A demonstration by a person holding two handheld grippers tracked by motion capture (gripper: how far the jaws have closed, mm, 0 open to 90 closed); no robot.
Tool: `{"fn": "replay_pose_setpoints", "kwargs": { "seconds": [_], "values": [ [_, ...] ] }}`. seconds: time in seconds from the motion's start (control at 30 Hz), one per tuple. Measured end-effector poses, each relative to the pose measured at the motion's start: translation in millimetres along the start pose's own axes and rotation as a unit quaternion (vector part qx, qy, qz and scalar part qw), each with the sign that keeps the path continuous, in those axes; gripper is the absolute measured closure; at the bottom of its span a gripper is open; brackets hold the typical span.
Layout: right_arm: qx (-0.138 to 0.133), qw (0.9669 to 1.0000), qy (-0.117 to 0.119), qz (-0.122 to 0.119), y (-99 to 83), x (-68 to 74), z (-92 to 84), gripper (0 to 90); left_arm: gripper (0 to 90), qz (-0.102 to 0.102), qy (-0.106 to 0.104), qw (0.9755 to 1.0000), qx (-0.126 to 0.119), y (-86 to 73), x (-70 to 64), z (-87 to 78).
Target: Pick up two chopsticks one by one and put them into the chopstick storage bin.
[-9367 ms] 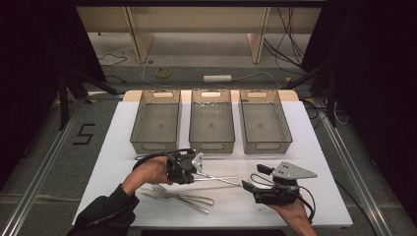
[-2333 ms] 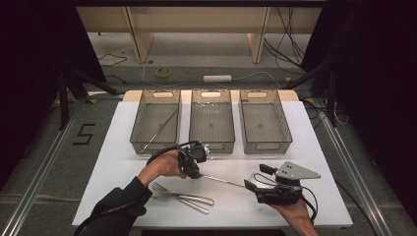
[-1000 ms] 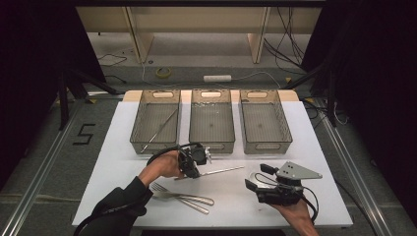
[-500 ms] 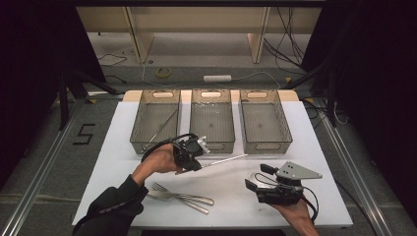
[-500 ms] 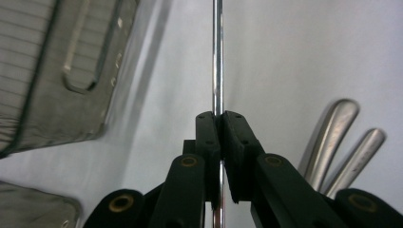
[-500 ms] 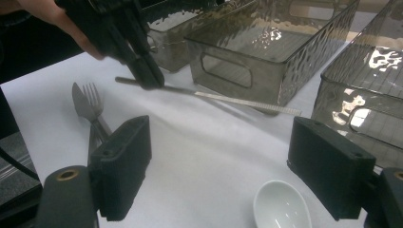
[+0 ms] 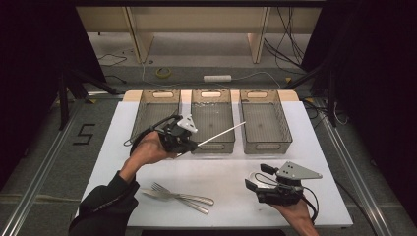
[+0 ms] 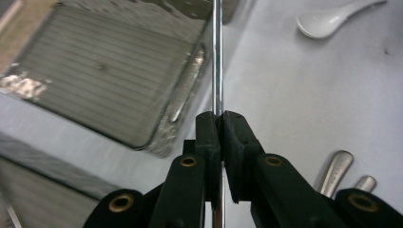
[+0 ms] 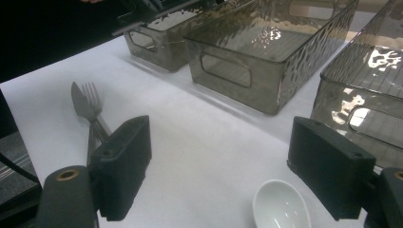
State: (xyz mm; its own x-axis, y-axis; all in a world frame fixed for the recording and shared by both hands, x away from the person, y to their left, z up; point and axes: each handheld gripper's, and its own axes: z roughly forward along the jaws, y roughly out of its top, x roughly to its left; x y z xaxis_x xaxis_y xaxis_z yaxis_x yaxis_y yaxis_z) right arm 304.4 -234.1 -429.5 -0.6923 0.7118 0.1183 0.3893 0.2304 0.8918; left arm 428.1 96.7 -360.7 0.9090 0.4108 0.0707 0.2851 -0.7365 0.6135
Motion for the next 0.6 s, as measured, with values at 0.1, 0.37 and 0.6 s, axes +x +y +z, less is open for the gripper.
{"fn": "replay_pose_setpoints", "kwargs": {
  "seconds": [0.1,0.37,0.6],
  "values": [
    [0.000,1.0000,0.000,0.001,0.0,-0.1,0.0,23.3,84.8,-0.021,0.019,0.9995,-0.015,-5.2,10.6,-8.3],
    [0.000,1.0000,0.000,0.000,-0.1,-0.2,0.3,23.3,84.8,-0.090,0.082,0.9917,-0.039,-28.5,46.5,-29.0],
    [0.001,1.0000,-0.001,-0.001,-0.3,0.0,1.1,23.3,84.8,-0.135,0.121,0.9820,-0.054,-45.7,68.1,-40.4]
  ]
}}
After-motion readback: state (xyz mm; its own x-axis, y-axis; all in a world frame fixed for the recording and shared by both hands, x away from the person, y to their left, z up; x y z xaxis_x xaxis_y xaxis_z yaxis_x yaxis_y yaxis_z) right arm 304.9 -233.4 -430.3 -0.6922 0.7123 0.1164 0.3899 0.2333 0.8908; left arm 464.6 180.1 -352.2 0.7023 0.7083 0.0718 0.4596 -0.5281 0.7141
